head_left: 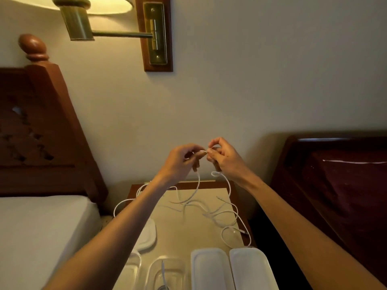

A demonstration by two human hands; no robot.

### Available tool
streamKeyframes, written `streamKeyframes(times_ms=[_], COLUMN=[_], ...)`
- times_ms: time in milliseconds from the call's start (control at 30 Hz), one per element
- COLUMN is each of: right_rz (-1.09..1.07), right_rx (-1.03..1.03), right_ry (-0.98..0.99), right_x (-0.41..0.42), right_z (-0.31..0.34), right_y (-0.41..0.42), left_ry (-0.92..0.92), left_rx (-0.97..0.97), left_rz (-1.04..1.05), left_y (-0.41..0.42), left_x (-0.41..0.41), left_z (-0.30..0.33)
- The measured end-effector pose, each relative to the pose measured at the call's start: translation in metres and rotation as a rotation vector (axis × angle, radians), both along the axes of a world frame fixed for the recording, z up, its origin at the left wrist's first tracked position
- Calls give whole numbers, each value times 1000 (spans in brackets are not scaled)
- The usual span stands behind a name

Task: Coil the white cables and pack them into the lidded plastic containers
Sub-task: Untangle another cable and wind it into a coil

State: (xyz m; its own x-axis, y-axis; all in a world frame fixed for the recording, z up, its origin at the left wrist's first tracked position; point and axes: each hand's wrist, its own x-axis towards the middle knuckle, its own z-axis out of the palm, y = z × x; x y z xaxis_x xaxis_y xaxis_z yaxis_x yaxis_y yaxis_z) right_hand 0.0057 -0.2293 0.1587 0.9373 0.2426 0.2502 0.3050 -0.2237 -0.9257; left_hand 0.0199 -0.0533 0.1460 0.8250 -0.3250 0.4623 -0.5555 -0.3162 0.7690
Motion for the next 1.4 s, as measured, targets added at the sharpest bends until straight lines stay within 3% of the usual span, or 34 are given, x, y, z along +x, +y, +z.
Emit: streamKeyframes(times_ms=[67,200,333,467,533,600,733,767,833,900,967,1033,1133,1200,1300,1400], right_rz=[40,115,36,-49,-92,-127,-189,-201,-223,-232,-235,-214,-146,-102,-1,49], right_rx=[-32,-56,-200,-212,-176,-159,-207,-232,-287,-333,-359,-358,-331,-239,-66,-17], right_ry=[-13,-13,-28,20,28,-15,-222,-287,-419,-527,-587,-588,-471,-337,-128,-50], right_x=[-3,-11,-16,-22,-26,-27,-28,-29,-33,-35,-36,-40,-46,-51,-65,-78], right_z=[3,-4,-7,-1,14,37,97,113,143,169,187,199,197,191,188,184], right_y=[-8,-25,-48,-86,-97,-95,-66,-56,-37,-21,-12,-13,-15,-16,-28,-31], left_ry=[-128,-207,-188,-142,-111,-27,65,26,-55,-20,-13,-160,-653,-857,-921,-969], left_rx=[51,-149,-394,-524,-330,15,532,559,409,206,157,199,332,461,456,518], left_rz=[43,156,273,399,479,537,478,449,279,23,-111,-65,123,209,342,344], left_y=[7,26,51,88,100,104,80,69,42,16,-3,-10,-6,-1,17,25], left_x=[3,3,-5,-2,4,10,6,0,-16,-33,-42,-46,-38,-34,-33,-35], left_z=[19,61,94,101,92,82,104,117,146,173,193,203,203,203,210,216])
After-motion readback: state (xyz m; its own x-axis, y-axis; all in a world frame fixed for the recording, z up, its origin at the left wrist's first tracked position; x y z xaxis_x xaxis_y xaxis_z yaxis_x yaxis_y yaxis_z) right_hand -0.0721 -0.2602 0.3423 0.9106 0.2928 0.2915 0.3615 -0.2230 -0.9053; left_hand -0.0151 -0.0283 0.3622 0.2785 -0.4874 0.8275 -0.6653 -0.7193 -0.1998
